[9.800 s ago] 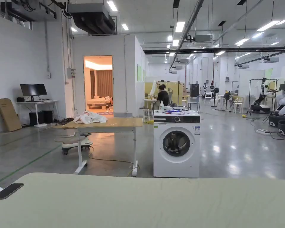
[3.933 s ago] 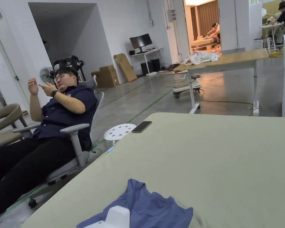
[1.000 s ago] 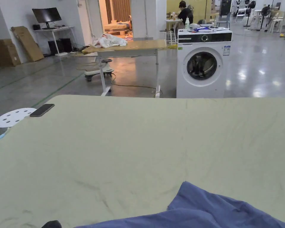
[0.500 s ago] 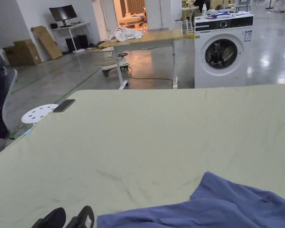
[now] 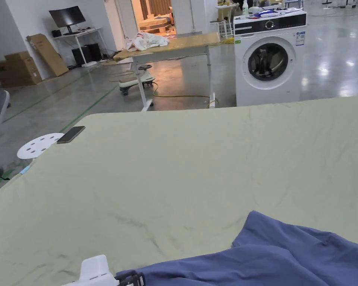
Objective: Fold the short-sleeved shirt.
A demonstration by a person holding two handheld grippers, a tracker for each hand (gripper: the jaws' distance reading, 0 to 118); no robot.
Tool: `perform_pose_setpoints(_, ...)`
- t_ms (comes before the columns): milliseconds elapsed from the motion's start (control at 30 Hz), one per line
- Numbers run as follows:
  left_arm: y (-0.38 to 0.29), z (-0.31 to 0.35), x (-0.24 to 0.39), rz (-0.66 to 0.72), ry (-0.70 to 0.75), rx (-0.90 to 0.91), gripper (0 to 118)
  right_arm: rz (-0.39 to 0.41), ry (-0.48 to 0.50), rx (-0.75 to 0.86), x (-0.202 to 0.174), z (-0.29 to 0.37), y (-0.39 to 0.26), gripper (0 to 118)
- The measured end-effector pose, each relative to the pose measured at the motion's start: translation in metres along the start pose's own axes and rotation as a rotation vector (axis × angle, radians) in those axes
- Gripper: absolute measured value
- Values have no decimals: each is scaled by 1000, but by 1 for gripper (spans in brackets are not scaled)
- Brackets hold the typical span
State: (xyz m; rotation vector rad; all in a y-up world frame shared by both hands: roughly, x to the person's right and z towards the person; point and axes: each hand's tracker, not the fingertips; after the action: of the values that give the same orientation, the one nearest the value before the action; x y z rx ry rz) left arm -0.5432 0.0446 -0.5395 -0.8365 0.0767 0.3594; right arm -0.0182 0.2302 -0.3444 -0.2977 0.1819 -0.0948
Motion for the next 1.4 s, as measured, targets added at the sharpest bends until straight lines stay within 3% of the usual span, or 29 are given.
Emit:
perform_pose_setpoints(133, 2, -12, 6, -36, 6, -6, 30, 20, -19, -40, 2, -6, -6, 0)
perform_pose_setpoints(200, 5, -15, 6, -67, 18, 1, 7, 41, -23, -58, 3, -11, -9, 0)
perform_pose_setpoints(267, 1, -18, 15, -94, 14, -30, 5, 64, -11, -77, 3, -20, -7, 0)
perform_pose_setpoints(367, -4, -24, 25, -283, 78, -71, 5, 104, -3, -92, 9, -46, -2, 4)
perform_pose_setpoints(467, -4, -31, 29, -359, 106, -120, 5, 122, 56, -199, 23, -101, 11, 63)
perform_pose_setpoints(500, -2, -30, 31, -376, 113, -131, 5, 112, 74, -237, 29, -128, 13, 74)
perform_pose_setpoints(567, -1, -31, 34, -397, 121, -144, 5, 103, 94, -259, 40, -172, 13, 74)
perform_pose_setpoints(700, -1, -32, 33, -407, 123, -158, 5, 42, 85, -525, 71, -272, 3, 71)
perform_pose_setpoints(767, 1, -32, 32, -400, 118, -166, 5, 102, 35, -590, 75, -304, -5, 67)
perform_pose_setpoints(800, 1, -32, 32, -392, 116, -168, 5, 132, 32, -647, 73, -316, -8, 57)
perform_pose_setpoints(833, 1, -32, 32, -390, 113, -169, 5, 142, 21, -688, 71, -324, -12, 40)
perform_pose_setpoints(867, 0, -32, 31, -389, 111, -168, 6, 177, 55, -732, 67, -330, -16, 33)
perform_pose_setpoints(900, 0, -34, 29, -386, 109, -166, 6, 230, 86, -768, 62, -334, -20, 24)
perform_pose_setpoints(933, -1, -33, 28, -382, 107, -161, 6, 277, 73, -785, 57, -337, -25, 10)
perform_pose_setpoints(967, -2, -33, 28, -382, 103, -151, 6, 328, 49, -790, 49, -335, -29, 4)
perform_pose_setpoints(1033, -4, -29, 25, -368, 86, -125, 6, 351, 49, -762, 44, -332, -26, 1)
perform_pose_setpoints(1167, 7, -5, 20, -339, -1, -50, 3, 326, 62, -673, 46, -309, -5, 0)
perform_pose_setpoints(1300, 51, 69, 32, -247, -122, 180, 3, 209, 70, -469, 61, -253, 39, 0)
perform_pose_setpoints(1400, 80, 129, 55, -378, -112, 324, 3, 149, 82, -335, 76, -206, 69, 0)
